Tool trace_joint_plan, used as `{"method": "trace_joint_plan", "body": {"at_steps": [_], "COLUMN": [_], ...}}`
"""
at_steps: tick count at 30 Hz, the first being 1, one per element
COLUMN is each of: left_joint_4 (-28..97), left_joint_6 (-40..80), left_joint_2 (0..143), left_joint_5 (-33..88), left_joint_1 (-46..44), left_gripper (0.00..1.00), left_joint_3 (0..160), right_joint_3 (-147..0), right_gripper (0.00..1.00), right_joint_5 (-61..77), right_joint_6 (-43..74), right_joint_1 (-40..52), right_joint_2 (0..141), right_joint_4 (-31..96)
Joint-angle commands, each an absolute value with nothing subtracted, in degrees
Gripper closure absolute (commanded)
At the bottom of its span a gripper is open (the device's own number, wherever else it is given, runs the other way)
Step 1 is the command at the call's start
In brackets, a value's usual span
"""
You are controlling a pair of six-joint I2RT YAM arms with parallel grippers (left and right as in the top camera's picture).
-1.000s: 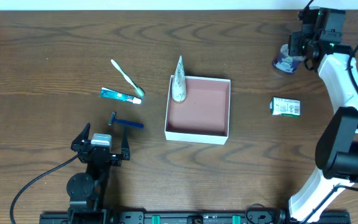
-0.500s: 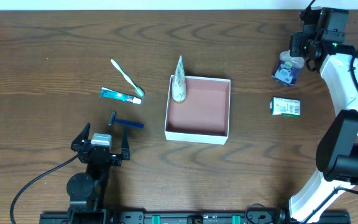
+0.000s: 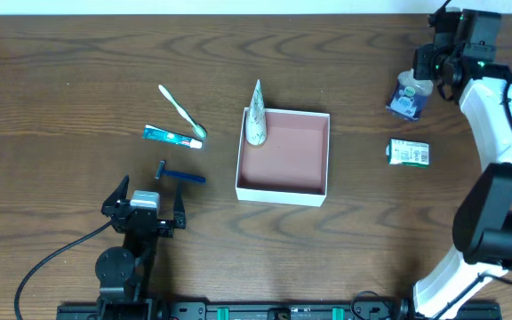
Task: Pack container
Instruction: 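Grasp the blue soap pump bottle with the right gripper, then carry the soap bottle into the box beside the tube and release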
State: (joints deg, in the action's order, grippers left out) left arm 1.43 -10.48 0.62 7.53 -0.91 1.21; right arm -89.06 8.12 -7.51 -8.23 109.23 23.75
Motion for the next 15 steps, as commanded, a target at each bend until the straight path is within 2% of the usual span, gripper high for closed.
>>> {"method": "trace_joint_plan", "body": {"at_steps": [1,8,15], "left_joint_4": [3.4,3.4,3.4], "left_joint_6": [-10.2,-10.2,-10.2], "left_joint_2": [0.3,0.3,0.3], "left_joint_5": [8.5,8.5,8.5], "left_joint_1": [-0.7,-0.7,-0.7], "left_gripper": [0.02,0.02,0.02], "left_joint_3": [0.2,0.2,0.2], "right_joint_3": [-89.9,-89.9,-89.8], "right_gripper": [0.99,0.99,0.99], "right_joint_5": [12.7,24.1,20.4], "right_joint_6": [-6.5,-6.5,-4.9], "right_joint_1": [-6.6,-0.3,11.5], "right_joint_2": [100.0,90.1,87.4], "right_joint_4": [22.7,24.5,28.4]}}
